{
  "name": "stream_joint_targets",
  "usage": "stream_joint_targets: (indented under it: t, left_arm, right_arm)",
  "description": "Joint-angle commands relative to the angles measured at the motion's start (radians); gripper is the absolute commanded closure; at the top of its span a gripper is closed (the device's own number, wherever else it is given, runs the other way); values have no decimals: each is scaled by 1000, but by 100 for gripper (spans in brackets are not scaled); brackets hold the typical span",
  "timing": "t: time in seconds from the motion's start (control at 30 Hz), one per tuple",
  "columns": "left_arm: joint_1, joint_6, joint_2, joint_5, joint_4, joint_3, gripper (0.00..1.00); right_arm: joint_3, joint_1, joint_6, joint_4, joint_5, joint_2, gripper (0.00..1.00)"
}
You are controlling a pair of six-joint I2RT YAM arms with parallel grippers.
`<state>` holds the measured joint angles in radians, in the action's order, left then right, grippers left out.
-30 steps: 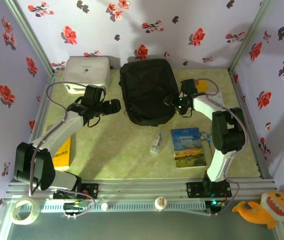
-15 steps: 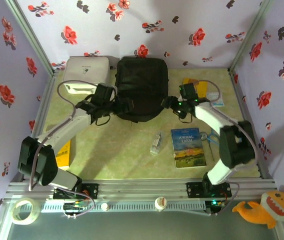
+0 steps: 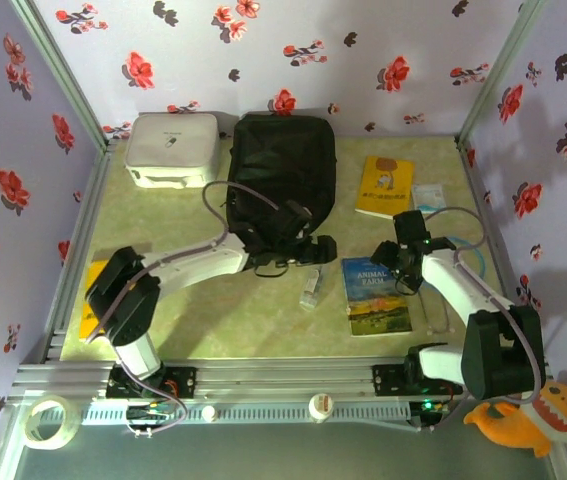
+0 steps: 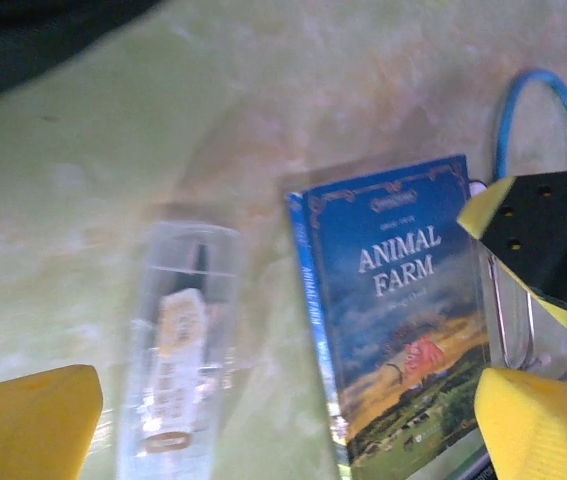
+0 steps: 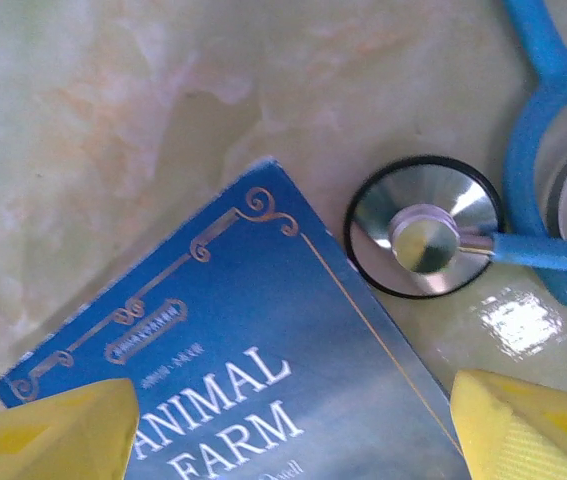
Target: Pack books, pencil case, and school supplies into a backpack
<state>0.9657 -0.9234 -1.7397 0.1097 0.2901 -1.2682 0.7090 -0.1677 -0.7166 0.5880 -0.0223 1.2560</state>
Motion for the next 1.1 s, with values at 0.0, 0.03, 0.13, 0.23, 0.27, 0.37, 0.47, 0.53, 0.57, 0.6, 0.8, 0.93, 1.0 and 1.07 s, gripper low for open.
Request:
stream_joint_targets:
  t: [0.0,0.03,0.13,0.23,0.27,0.37,0.47,0.53,0.57,0.6,0.8,0.93,1.0,1.07]
  left_arm:
    - [40,-45,-60,-2,18,-98,8]
    - [49,-46,-74,-1,25,-114,10]
    - [65,-78,-109,-1,21,-125,15]
    - [70,-129,-132,11,-10,-105,19]
    - [71,-145,-143,19,-21,-100,20]
    - [71,-171,-184,60,-54,-102,25]
    - [71,-169,-221,70,-49,-125,30]
    - [70,-168,-239,68,-38,-142,32]
    - [69,-173,-252,68,-33,-152,34]
    - [70,-177,-264,70,-26,-163,35]
    - [71,-226,-305,62,-2,-162,42]
    - [77,-244,-323,60,8,-164,40]
    - [82,-243,-331,53,17,-172,40]
    - [85,-241,-341,53,19,-182,40]
  right_arm:
    - [-45,10,14,17,-3,-44,18]
    - [-59,10,7,10,7,-51,18]
    - [-110,10,-21,-30,73,-66,19]
    - [-144,10,-46,-56,135,-72,21]
    - [-156,10,-52,-66,151,-74,22]
    - [-197,10,-85,-105,201,-84,23]
    - [-234,11,-130,-156,274,-85,25]
    - [-244,10,-145,-169,294,-87,26]
    - [-244,10,-145,-169,293,-90,26]
    - [-242,11,-144,-161,287,-92,26]
    - [-236,10,-120,-137,255,-108,26]
    - [-233,10,-116,-132,247,-113,26]
    - [-229,10,-116,-132,246,-120,26]
    - [-229,10,-116,-136,240,-126,26]
